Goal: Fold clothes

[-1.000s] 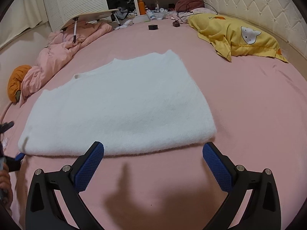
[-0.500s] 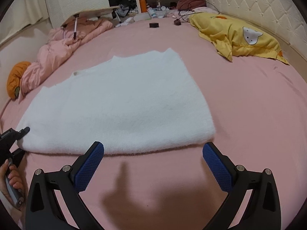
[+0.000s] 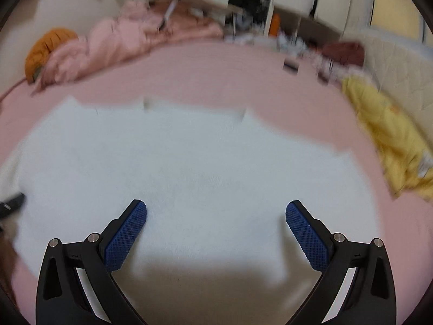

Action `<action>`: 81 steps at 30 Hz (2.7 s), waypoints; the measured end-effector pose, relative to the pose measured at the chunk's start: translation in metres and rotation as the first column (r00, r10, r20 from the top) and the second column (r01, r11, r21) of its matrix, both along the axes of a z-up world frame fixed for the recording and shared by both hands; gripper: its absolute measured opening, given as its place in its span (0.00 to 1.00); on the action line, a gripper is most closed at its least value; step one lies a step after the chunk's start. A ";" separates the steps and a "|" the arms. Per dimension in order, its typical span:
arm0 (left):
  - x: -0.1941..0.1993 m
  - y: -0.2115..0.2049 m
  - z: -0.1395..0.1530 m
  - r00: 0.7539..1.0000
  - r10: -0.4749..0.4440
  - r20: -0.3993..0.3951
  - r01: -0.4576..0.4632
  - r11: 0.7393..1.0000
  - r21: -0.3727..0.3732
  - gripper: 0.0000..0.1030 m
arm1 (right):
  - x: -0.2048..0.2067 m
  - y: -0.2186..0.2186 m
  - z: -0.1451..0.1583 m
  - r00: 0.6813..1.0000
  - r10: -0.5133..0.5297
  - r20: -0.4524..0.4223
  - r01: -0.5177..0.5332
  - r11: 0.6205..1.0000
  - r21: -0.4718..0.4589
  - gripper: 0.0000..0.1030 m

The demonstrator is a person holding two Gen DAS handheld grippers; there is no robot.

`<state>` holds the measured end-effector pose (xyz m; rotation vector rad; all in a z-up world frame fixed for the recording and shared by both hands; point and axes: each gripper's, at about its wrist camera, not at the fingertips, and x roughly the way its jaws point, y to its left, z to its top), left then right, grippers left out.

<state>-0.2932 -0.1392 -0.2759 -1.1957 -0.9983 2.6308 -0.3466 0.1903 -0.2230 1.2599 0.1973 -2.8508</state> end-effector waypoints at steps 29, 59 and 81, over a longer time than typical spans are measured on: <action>0.009 0.039 0.072 0.995 -0.043 -0.091 0.020 0.972 -0.236 0.25 | 0.039 0.064 -0.010 0.986 -0.168 -0.011 0.167 0.985 -0.042 1.00; 0.041 0.411 0.108 0.692 -0.719 -0.066 0.437 0.490 -0.754 0.22 | 0.153 0.278 0.049 0.846 -0.519 -0.121 0.432 0.801 -0.414 1.00; 0.101 0.331 0.132 0.757 -0.635 -0.151 0.267 0.512 -0.816 0.74 | 0.150 0.288 0.051 0.906 -0.417 -0.073 0.283 0.724 -0.629 1.00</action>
